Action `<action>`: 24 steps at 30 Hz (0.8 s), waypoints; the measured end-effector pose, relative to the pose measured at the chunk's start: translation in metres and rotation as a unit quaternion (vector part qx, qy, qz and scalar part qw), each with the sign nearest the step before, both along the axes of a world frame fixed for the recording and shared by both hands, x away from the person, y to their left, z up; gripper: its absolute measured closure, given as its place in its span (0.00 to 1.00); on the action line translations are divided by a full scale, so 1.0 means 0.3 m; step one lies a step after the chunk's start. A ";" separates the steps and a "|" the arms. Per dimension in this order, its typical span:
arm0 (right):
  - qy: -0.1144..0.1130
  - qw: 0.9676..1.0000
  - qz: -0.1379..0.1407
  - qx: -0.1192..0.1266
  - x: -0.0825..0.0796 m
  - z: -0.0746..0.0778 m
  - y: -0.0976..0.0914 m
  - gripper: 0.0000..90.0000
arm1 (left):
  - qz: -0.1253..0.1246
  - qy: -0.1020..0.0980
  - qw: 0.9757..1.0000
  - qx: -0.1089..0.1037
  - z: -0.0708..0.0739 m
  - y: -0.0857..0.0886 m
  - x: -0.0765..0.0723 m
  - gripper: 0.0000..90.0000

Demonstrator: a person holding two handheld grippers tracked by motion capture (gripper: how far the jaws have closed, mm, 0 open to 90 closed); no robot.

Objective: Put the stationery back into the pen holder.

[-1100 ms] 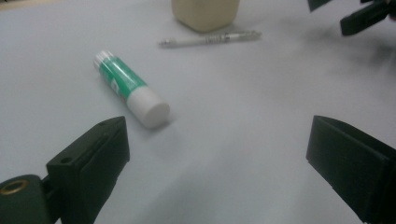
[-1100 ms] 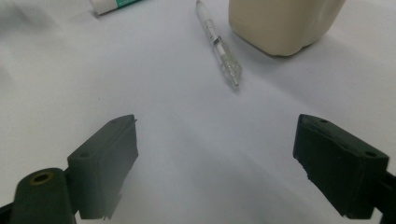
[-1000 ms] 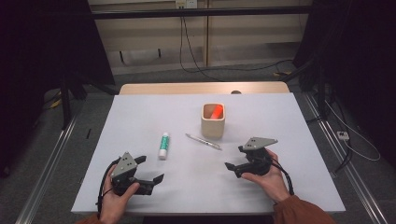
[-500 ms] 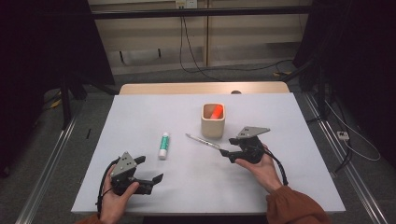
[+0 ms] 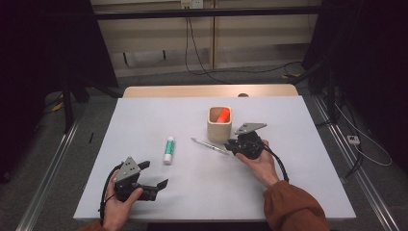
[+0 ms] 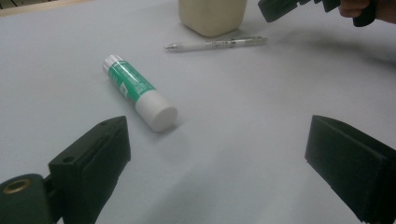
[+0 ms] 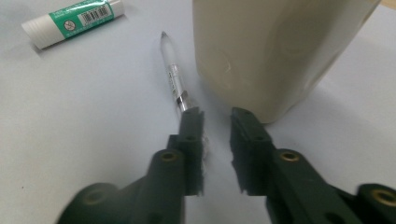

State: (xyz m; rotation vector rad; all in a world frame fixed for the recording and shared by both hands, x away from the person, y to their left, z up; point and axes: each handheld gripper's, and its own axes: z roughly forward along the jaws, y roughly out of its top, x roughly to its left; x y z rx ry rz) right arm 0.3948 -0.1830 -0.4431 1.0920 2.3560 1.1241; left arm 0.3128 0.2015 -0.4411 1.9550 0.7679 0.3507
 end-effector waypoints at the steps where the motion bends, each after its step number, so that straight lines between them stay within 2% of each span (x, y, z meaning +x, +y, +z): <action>1: 0.001 1.000 0.000 -0.003 0.003 -0.005 0.003 0.94 | 0.000 0.001 1.000 -0.002 0.000 0.001 0.000 0.07; 3: 0.003 1.000 0.000 -0.014 0.010 -0.015 0.008 1.00 | 0.001 -0.002 1.000 -0.003 0.001 0.002 -0.001 0.07; 8: 0.012 0.999 -0.004 -0.035 0.037 -0.040 0.016 1.00 | 0.000 0.001 1.000 -0.003 0.001 -0.002 -0.005 0.07; 15: 0.019 0.999 -0.006 -0.038 0.062 -0.063 0.030 1.00 | -0.002 0.007 1.000 -0.004 -0.001 0.000 -0.001 0.07; 17: 0.022 0.999 -0.004 -0.036 0.064 -0.071 0.033 1.00 | -0.003 0.002 1.000 -0.005 0.001 0.000 -0.002 0.07; 24: 0.022 0.999 -0.001 -0.032 0.064 -0.080 0.043 1.00 | -0.002 0.003 1.000 -0.002 0.001 0.001 -0.002 0.07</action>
